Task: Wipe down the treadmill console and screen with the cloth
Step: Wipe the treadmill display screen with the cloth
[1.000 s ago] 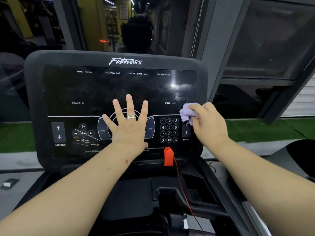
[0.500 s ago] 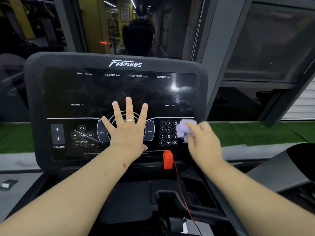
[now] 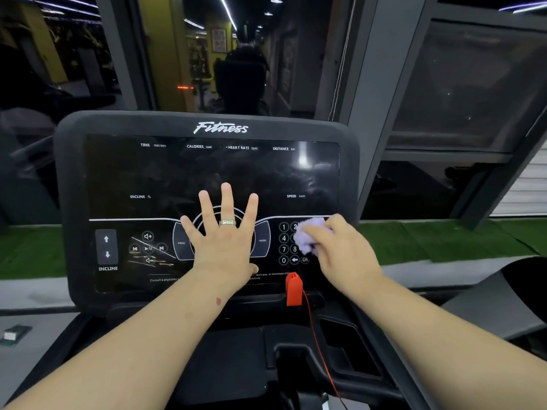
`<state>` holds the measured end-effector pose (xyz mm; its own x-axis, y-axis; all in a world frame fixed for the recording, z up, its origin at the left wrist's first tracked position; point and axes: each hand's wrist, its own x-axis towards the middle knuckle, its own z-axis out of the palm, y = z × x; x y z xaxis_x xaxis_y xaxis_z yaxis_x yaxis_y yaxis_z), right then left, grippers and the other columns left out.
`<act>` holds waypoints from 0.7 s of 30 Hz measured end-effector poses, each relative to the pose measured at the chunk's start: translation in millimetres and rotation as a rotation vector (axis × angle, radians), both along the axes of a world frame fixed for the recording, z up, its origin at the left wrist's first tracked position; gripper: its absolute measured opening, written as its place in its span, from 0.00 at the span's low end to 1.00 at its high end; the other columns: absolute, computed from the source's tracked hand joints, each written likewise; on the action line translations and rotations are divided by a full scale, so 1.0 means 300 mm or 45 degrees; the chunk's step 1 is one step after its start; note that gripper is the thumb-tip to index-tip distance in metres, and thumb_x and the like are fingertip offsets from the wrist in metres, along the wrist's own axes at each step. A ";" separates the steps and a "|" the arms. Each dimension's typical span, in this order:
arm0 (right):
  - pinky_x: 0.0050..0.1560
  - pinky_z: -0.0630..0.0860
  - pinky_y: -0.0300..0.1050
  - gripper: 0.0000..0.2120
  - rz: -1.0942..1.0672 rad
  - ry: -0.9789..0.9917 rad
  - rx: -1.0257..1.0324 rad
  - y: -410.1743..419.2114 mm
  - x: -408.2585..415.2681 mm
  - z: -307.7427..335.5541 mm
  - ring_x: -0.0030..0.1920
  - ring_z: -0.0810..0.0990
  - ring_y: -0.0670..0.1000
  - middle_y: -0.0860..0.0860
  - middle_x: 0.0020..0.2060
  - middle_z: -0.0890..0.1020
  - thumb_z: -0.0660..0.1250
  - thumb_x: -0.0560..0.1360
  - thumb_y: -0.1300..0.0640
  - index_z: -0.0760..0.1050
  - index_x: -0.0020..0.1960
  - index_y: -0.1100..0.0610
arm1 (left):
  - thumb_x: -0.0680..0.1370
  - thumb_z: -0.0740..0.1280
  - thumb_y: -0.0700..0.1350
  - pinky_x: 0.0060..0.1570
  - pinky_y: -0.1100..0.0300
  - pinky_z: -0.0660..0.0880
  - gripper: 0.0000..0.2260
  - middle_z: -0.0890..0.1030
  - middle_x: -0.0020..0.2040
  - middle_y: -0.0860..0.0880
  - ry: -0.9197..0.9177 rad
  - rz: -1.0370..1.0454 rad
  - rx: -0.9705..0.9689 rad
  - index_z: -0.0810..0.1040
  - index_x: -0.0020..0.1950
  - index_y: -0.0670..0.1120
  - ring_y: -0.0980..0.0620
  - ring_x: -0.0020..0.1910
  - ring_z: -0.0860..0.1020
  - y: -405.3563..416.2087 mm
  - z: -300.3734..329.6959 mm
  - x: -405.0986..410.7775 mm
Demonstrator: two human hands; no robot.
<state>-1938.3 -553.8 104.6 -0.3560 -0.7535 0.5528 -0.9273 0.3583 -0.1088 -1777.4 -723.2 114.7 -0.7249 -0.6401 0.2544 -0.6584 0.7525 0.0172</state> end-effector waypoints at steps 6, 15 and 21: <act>0.40 0.68 0.43 0.20 -0.191 -0.112 -0.240 -0.084 -0.129 0.237 0.43 0.74 0.49 0.42 0.44 0.69 0.65 0.74 0.63 0.82 0.57 0.41 | 0.69 0.76 0.65 0.71 0.23 0.46 0.63 0.19 0.74 0.41 -0.012 -0.006 0.009 0.23 0.76 0.58 0.29 0.74 0.26 0.006 0.015 0.006; 0.40 0.72 0.48 0.17 -0.181 -0.111 -0.365 -0.265 0.006 0.320 0.44 0.76 0.59 0.55 0.51 0.74 0.64 0.77 0.64 0.80 0.63 0.50 | 0.74 0.71 0.64 0.74 0.27 0.44 0.50 0.29 0.79 0.45 0.130 -0.052 0.015 0.36 0.80 0.60 0.31 0.78 0.33 0.015 0.081 0.008; 0.43 0.67 0.47 0.18 -0.498 -0.352 -0.607 -0.264 -0.076 0.363 0.46 0.74 0.58 0.49 0.49 0.73 0.60 0.76 0.62 0.80 0.56 0.43 | 0.74 0.71 0.63 0.77 0.34 0.42 0.49 0.38 0.82 0.45 0.303 -0.162 -0.254 0.40 0.82 0.57 0.38 0.81 0.37 -0.103 0.313 -0.064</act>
